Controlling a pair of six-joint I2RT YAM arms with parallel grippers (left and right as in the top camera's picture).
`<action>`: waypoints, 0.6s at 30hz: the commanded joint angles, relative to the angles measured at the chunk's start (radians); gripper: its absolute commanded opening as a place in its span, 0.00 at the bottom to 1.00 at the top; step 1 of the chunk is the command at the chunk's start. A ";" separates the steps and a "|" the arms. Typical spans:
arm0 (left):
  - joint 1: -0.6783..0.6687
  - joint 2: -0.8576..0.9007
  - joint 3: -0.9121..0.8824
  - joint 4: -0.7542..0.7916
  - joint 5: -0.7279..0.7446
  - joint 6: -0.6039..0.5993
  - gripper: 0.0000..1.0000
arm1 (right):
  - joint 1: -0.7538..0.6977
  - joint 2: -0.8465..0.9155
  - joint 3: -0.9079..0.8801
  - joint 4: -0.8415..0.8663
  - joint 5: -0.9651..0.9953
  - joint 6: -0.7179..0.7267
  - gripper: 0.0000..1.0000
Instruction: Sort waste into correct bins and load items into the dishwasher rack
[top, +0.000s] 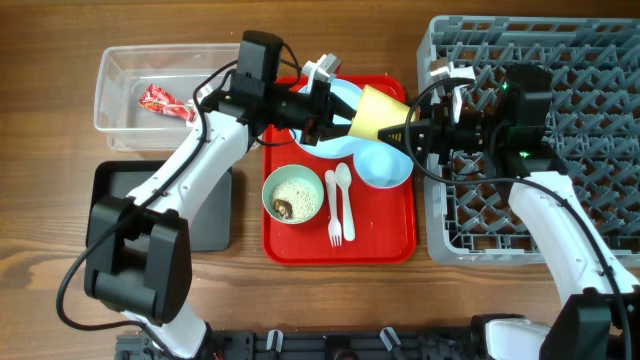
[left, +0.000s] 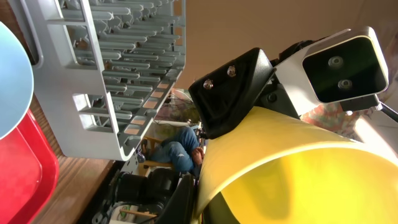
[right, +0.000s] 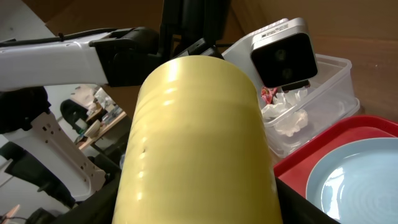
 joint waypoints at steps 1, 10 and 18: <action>0.000 0.005 0.005 0.003 -0.010 0.010 0.19 | 0.002 0.010 0.016 0.005 0.029 -0.003 0.56; 0.005 0.003 0.005 -0.201 -0.605 0.304 0.40 | 0.002 0.009 0.016 -0.122 0.288 0.042 0.41; 0.096 -0.115 0.005 -0.395 -0.957 0.449 0.43 | -0.003 -0.068 0.131 -0.467 0.735 -0.033 0.13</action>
